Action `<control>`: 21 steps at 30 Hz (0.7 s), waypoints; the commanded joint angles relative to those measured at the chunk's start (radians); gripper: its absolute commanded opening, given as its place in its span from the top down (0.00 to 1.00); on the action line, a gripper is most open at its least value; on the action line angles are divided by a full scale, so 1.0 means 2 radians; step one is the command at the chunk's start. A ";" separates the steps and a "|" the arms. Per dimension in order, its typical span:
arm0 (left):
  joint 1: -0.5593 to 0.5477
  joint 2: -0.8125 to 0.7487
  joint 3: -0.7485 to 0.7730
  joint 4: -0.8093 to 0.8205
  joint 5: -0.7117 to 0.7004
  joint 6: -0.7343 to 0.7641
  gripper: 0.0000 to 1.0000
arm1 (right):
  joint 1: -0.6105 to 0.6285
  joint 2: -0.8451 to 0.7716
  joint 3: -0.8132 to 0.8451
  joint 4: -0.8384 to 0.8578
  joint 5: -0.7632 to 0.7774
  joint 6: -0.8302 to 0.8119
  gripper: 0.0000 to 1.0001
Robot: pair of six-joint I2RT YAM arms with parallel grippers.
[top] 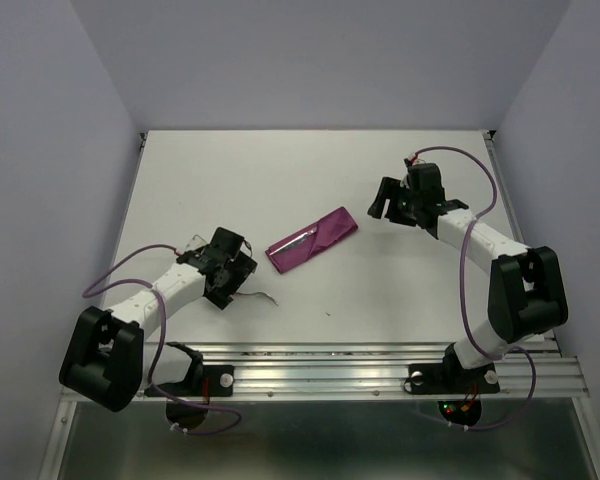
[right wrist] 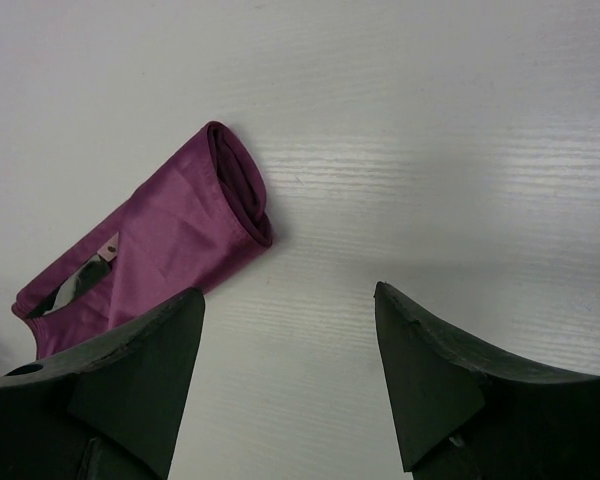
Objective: Fold the napkin into a case and place the utensils inside
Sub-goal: Pick up the fork from the center of the board, then move the knife to the center of the board.
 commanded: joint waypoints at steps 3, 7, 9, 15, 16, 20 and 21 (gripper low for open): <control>0.030 0.013 -0.008 0.017 -0.016 -0.016 0.01 | -0.002 0.003 0.012 0.006 -0.013 0.000 0.26; 0.044 0.030 -0.007 0.032 -0.006 -0.002 0.17 | -0.002 0.005 0.013 0.007 -0.016 0.001 0.26; 0.044 0.041 0.002 0.024 -0.012 0.002 0.35 | -0.002 0.004 0.012 0.007 -0.014 0.001 0.26; 0.047 0.082 0.038 0.001 -0.018 0.017 0.91 | -0.002 0.005 0.013 0.007 -0.014 0.002 0.26; 0.048 0.086 0.046 -0.003 -0.023 0.022 0.97 | -0.002 0.005 0.013 0.006 -0.015 0.002 0.26; 0.051 0.108 0.130 -0.027 -0.099 0.069 1.00 | -0.002 0.002 0.014 0.007 -0.015 0.002 0.26; 0.052 0.122 0.149 -0.032 -0.114 0.090 1.00 | -0.002 0.000 0.013 0.006 -0.014 0.002 0.26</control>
